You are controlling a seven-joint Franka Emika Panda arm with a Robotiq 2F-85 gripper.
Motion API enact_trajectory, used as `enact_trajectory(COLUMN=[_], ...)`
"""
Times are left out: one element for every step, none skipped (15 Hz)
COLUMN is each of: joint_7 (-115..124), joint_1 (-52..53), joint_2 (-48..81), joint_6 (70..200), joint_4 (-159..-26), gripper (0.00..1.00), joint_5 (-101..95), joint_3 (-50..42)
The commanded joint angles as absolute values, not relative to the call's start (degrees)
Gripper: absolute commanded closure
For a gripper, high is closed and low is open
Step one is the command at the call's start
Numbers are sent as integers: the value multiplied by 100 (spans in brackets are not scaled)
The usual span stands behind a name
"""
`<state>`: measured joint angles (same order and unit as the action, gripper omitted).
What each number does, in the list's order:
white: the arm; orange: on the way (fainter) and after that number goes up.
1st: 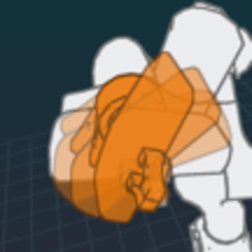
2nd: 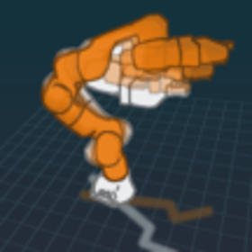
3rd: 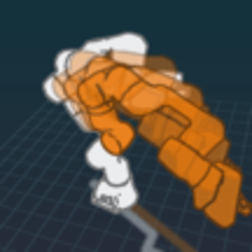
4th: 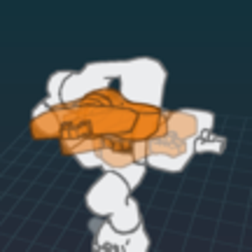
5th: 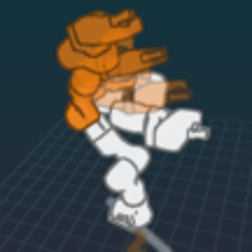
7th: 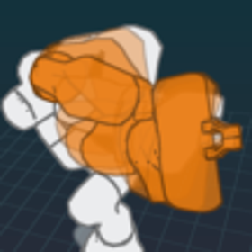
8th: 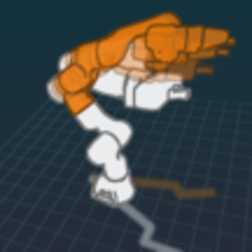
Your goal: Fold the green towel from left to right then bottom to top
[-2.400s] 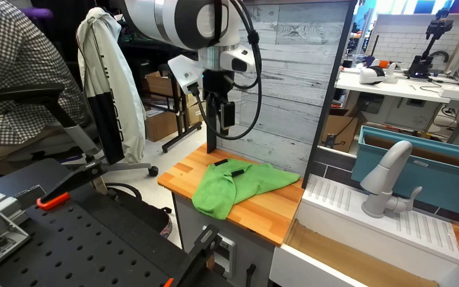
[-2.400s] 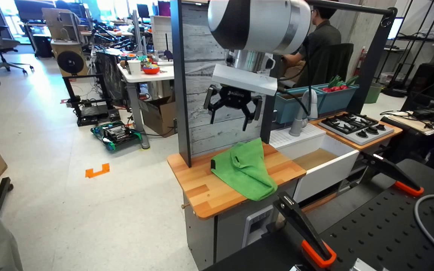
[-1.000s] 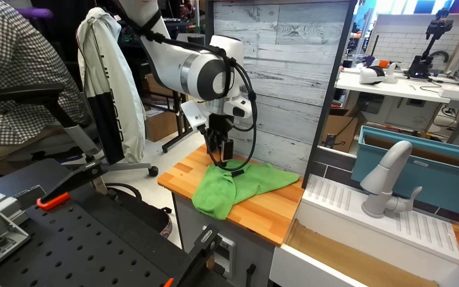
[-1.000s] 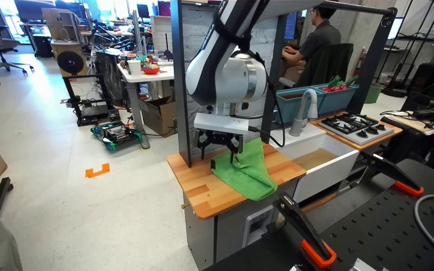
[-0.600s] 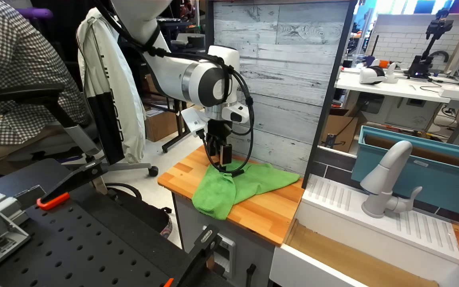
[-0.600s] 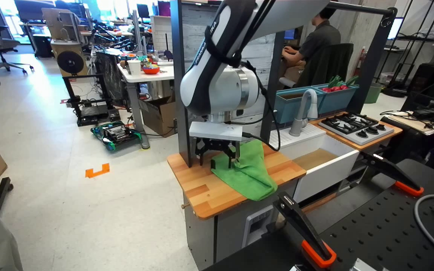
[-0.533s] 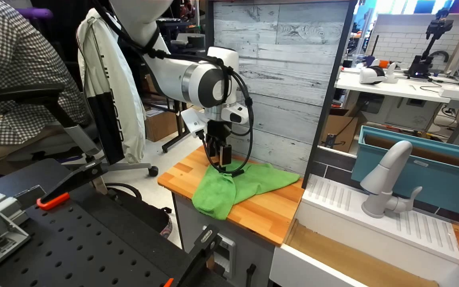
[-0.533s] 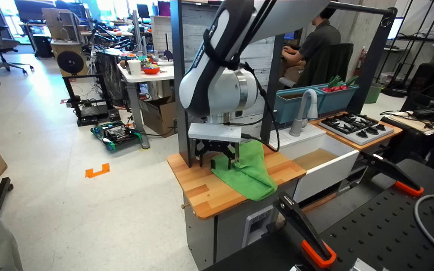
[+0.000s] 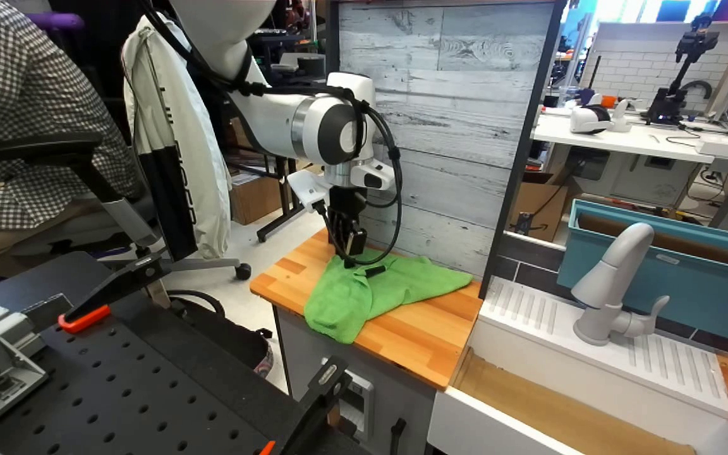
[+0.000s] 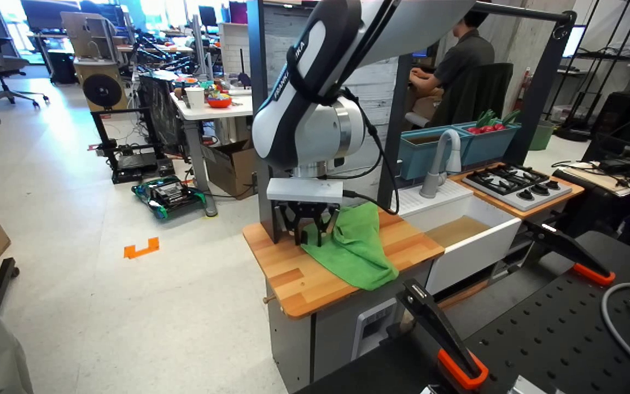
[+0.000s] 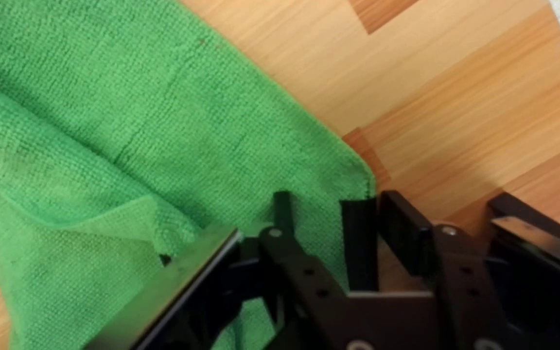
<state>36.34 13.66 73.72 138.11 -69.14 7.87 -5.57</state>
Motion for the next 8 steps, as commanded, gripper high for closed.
enact_trajectory(joint_7=[3805, 3801, 3799, 3802, 3802, 3816, 3826, 3826], joint_1=[1403, 1399, 1396, 1395, 1391, 1394, 1391, 1383], joint_2=[7653, 7664, 7667, 7684, 7701, 7710, 7714, 7717], joint_6=[13564, 13551, 13528, 13502, 13492, 13483, 13462, 13443], joint_4=[-6466, -6438, -6416, -6388, -6357, -6341, -6323, -6301], gripper=[80, 88, 95, 100, 100, 100, 100, 99], joint_5=[630, 626, 622, 609, 593, 582, 571, 565], joint_3=[-642, -640, -638, -637, -635, -636, -635, -629])
